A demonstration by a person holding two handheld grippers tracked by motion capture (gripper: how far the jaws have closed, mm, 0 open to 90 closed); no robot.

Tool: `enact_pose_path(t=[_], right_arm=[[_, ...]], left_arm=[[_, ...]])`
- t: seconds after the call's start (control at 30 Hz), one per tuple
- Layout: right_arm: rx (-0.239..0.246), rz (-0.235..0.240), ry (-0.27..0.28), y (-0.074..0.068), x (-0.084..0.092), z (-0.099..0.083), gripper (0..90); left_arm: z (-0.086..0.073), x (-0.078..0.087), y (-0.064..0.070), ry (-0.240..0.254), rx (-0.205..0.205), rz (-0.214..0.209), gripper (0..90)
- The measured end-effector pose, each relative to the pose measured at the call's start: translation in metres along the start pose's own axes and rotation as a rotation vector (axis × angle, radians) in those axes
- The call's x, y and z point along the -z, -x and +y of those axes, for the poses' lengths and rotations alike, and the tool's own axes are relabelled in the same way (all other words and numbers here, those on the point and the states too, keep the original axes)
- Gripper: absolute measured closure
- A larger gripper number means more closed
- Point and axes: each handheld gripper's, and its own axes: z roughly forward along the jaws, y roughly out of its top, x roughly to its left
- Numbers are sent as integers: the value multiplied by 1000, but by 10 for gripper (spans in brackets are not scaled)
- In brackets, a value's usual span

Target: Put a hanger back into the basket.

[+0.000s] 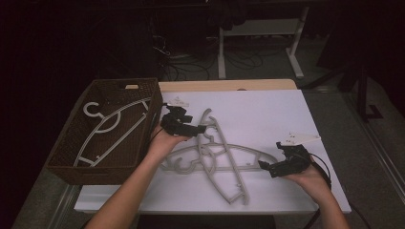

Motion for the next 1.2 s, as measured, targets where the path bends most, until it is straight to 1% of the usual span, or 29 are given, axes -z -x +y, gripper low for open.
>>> enact_pose_path(t=[0.03,0.1,0.17,0.2,0.27,0.33,0.37,0.4,0.43,0.5,0.57,0.73,0.8,0.87,1.0,1.1,1.2], right_arm=[[-1,1,1,0,0,0,0],[-1,2,2,0,0,0,0],[-3,3,4,1,1,0,0],[-2,4,6,1,1,0,0],[-3,4,8,1,1,0,0],[-2,5,8,1,1,0,0],[-1,5,7,1,1,0,0],[-1,5,7,1,1,0,0],[-1,5,6,1,1,0,0],[0,5,7,1,1,0,0],[-1,4,6,1,0,0,0],[-1,5,6,1,0,0,0],[-2,4,7,1,0,0,0],[-2,4,9,1,1,0,0],[-3,5,10,2,1,0,0],[-4,5,10,2,1,0,0],[-5,4,10,2,1,0,0]], left_arm=[[-1,-7,-3,-13,4,2,294],[-4,-20,-8,-39,16,26,325],[-7,-30,-14,-66,25,32,385],[-9,-34,-16,-82,30,41,394],[-12,-42,-20,-112,40,41,444],[-15,-47,-23,-129,57,27,472],[-16,-49,-23,-140,54,30,497],[-16,-49,-23,-140,54,30,504],[-18,-55,-22,-160,47,35,531],[-19,-57,-22,-170,45,34,550],[-19,-59,-22,-180,36,53,563],[-19,-63,-21,-192,32,56,595],[-18,-63,-21,-191,31,65,611],[-17,-63,-21,-191,24,82,634],[-15,-63,-22,-180,17,93,714],[-13,-62,-22,-173,10,88,778],[-9,-62,-19,-169,-8,81,813]])
